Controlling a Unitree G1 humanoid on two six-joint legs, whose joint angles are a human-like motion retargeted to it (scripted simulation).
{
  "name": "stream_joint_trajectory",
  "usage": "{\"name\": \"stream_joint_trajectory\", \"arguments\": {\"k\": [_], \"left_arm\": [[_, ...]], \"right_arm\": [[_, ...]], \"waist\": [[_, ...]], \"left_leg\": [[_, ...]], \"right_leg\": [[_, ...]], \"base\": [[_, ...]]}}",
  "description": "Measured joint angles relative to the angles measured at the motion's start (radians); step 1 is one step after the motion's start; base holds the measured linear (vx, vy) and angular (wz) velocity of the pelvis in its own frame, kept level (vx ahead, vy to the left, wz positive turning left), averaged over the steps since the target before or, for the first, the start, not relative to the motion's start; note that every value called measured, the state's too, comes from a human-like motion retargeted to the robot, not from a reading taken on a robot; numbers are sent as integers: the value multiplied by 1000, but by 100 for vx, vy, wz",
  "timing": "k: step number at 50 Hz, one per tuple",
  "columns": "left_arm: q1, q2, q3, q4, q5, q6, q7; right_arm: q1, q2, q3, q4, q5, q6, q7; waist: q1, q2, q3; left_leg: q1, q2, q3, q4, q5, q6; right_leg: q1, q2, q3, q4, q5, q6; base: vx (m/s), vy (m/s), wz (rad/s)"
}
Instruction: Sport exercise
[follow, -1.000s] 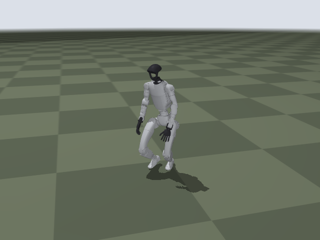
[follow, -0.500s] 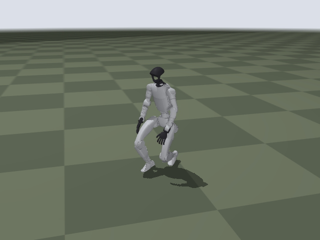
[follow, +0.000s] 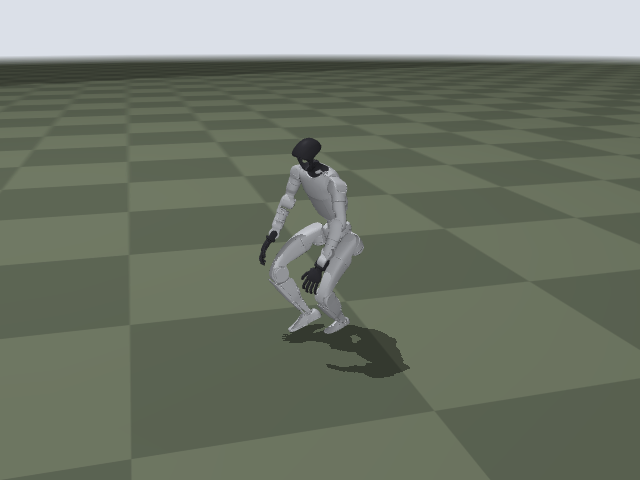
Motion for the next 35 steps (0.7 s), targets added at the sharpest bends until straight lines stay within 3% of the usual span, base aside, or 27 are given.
{"name": "stream_joint_trajectory", "arguments": {"k": [6,15,20,25,35], "left_arm": [[-114,37,-21,86,-10,40,39],[-293,65,-78,199,-51,91,76],[-365,64,-125,232,-63,106,78],[-426,54,-184,249,-52,108,83],[-390,28,-254,225,-32,105,175]], "right_arm": [[-164,-52,3,-75,38,-16,-53],[-406,-113,71,-103,57,-12,-66],[-511,-119,135,-87,34,-1,-48],[-585,-118,210,-64,-21,10,-36],[-536,-64,354,-63,-159,32,-75]], "waist": [[27,-56,16],[69,-120,59],[102,-148,180],[172,-157,301],[153,-206,301]], "left_leg": [[-242,3,22,151,-3,30],[-557,64,69,415,-14,74],[-580,110,108,584,-34,95],[-580,187,141,740,-57,130],[-580,181,287,1001,-57,218]], "right_leg": [[-18,-10,11,213,-144,-54],[-57,47,27,412,-359,-115],[-30,76,51,543,-537,-168],[-55,140,92,691,-552,-188],[-98,150,262,1140,-549,-117]], "base": [[-18,3,-27],[-19,2,-25],[-18,2,-20],[-18,1,-49],[-5,-5,14]]}}
